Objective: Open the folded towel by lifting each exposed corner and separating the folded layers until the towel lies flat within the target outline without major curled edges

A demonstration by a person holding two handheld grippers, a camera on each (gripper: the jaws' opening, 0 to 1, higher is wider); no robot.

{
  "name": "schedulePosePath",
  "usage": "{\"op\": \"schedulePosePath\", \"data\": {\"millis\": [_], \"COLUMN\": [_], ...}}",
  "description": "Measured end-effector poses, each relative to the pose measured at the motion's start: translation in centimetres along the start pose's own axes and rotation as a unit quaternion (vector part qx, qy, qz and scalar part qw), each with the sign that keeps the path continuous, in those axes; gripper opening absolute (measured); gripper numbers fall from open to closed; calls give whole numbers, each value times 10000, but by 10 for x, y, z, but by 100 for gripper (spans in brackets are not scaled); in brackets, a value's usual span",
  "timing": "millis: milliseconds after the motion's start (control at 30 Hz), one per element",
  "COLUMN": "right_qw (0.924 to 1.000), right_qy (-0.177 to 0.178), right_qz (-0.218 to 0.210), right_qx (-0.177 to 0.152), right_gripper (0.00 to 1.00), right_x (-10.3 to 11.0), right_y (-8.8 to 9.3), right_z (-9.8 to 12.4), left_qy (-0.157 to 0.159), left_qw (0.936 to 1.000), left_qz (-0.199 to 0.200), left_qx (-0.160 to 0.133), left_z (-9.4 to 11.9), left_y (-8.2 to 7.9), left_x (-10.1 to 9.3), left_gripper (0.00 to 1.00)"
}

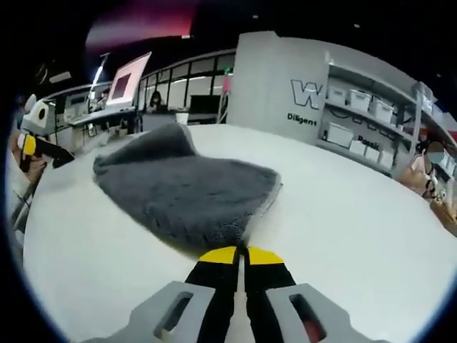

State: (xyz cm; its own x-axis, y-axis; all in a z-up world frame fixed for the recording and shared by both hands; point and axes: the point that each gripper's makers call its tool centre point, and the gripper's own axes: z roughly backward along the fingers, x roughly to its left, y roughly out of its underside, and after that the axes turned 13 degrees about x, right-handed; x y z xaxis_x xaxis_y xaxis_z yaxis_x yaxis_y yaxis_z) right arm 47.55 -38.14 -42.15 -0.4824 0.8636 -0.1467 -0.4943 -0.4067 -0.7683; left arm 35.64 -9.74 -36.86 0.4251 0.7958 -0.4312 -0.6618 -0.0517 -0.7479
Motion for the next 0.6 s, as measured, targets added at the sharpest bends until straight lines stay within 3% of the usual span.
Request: {"op": "schedulePosePath", "data": {"millis": [600], "right_qw": [9973], "right_qy": [592], "right_qz": [431], "right_qx": [40], "right_gripper": [0], "right_x": [-18], "right_y": [-11], "right_z": [-13], "left_qy": [51], "left_qw": [10000], "left_qz": [-6], "left_qx": [71], "left_z": [-3], "left_y": [2], "left_x": [-2], "left_gripper": [86]}}
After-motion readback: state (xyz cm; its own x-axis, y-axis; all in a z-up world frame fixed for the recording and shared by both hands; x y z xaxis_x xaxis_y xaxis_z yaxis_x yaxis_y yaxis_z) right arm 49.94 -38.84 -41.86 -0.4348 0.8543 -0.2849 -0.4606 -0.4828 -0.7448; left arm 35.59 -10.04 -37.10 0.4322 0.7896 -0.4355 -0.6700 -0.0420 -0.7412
